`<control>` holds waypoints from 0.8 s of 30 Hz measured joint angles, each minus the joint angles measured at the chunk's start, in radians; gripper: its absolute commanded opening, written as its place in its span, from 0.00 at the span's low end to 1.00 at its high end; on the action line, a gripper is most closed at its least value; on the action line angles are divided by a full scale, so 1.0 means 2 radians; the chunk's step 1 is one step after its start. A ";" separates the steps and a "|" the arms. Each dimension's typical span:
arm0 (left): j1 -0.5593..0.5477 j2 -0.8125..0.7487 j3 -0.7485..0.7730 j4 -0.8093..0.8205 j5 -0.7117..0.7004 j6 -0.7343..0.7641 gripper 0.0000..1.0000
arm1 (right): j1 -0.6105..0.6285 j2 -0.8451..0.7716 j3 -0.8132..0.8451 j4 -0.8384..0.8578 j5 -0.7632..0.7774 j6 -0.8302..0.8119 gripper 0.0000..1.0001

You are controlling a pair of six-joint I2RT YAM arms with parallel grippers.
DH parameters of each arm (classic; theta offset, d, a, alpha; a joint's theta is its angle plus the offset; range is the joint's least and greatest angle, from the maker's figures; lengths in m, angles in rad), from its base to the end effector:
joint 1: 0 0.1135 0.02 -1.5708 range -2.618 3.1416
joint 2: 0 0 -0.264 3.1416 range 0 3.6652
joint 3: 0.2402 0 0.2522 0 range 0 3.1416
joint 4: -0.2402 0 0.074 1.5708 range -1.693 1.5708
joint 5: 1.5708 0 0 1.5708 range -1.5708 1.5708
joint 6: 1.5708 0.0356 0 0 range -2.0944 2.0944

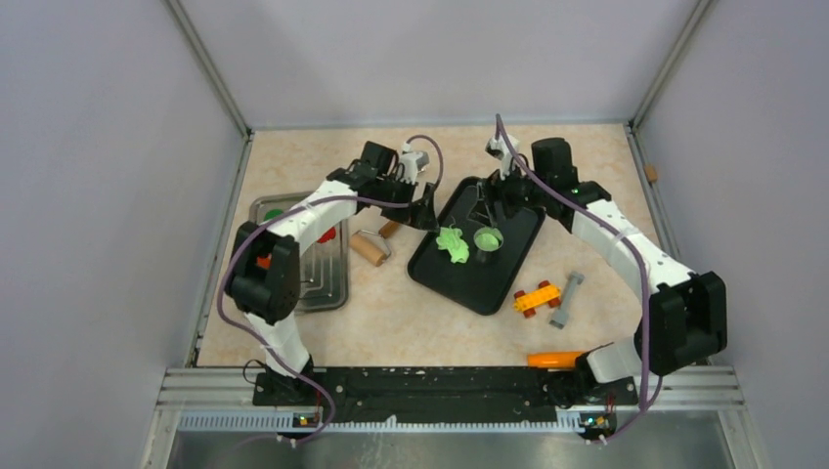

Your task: Roll out the dumpling wrappers from the dough

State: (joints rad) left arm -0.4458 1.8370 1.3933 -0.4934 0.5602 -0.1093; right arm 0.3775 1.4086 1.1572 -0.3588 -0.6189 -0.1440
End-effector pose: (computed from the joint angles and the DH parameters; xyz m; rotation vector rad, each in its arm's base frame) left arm 0.3511 -0.1887 0.2333 0.6592 2.4553 -0.9276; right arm 0.2842 0.1349 0.3122 -0.8925 1.9678 0.8061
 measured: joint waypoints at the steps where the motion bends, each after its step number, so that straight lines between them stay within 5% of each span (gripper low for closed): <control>1: 0.003 -0.017 -0.003 0.002 -0.009 0.002 0.97 | -0.004 0.009 0.005 -0.008 0.027 0.005 0.72; 11: 0.014 -0.110 -0.059 0.028 -0.048 0.010 0.97 | -0.014 0.108 0.009 -0.057 0.186 0.006 0.57; 24: 0.014 -0.114 -0.084 0.028 -0.041 0.011 0.98 | -0.020 0.190 0.023 -0.063 0.214 -0.003 0.31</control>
State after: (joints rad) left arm -0.4183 1.6081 1.2247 -0.4381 0.4782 -0.0868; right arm 0.3374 1.7885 1.2034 -0.4854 -0.1902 -0.1493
